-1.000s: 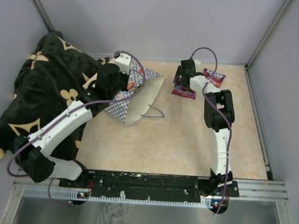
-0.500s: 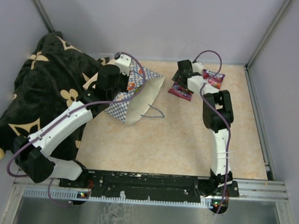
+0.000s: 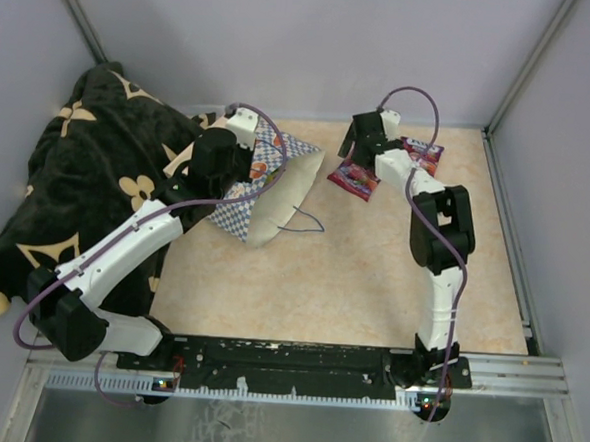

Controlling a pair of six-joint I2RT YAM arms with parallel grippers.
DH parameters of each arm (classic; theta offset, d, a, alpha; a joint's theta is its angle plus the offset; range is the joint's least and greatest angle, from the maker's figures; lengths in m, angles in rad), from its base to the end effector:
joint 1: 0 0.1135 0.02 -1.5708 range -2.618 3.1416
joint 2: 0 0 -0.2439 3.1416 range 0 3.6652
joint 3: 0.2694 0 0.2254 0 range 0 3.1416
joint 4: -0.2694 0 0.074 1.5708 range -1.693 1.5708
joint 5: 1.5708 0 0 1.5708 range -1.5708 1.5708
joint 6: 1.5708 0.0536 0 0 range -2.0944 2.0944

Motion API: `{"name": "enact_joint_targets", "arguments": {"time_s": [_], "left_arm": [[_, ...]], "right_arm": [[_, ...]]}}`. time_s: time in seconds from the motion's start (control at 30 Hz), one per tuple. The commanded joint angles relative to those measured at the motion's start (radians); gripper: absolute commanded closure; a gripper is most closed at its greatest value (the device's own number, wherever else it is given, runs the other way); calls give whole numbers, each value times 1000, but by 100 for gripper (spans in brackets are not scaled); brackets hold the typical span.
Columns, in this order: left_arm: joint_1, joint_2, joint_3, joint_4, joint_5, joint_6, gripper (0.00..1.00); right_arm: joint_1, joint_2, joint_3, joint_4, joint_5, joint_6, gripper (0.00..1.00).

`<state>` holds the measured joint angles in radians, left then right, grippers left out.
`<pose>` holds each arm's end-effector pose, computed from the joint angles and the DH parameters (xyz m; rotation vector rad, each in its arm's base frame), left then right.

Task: Take the snacks out of the paper bag
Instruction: Adjust the snack at the center of the board, then adjust the snack at the corner of the board.

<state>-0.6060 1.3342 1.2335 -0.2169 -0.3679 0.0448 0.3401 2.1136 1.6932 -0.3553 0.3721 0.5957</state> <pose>0.2599 -0.1567 0.3497 0.3553 1.8325 -0.0401 0.4376 0.1342 0.2017 0.4683 2.2333 0.0486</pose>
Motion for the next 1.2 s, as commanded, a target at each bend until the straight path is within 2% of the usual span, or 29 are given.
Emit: {"name": "enact_joint_targets", "arguments": {"time_s": [0.0,0.1,0.17,0.3,0.47,0.63,0.77,0.97,1.17], "left_arm": [[12,-13,-9,24,-12,9,91],[12,-15,-8,15,-11,10,91],[12,-21,-10,9,-16,12,91],[12,-31,-21,20,-12,12,91],[12,-15,-12,25,1,12,91],[12,-2,4,22,20,10,91],[12,-4,12,20,18,13,91],[12,3,11,28,25,12,91],[12,8,8,35,37,7,91]], "right_arm": [[-4,-47,6,32,59,-155,1],[-27,-43,-12,24,73,-167,2],[-62,-76,-63,79,61,-168,1],[-198,-139,-174,202,-111,-183,1],[-305,-76,-75,130,-84,-224,2],[-340,81,137,15,-56,-284,6],[-343,140,215,-4,-102,-352,9],[-340,119,165,28,-217,-392,20],[-326,121,135,-18,-192,-423,21]]}}
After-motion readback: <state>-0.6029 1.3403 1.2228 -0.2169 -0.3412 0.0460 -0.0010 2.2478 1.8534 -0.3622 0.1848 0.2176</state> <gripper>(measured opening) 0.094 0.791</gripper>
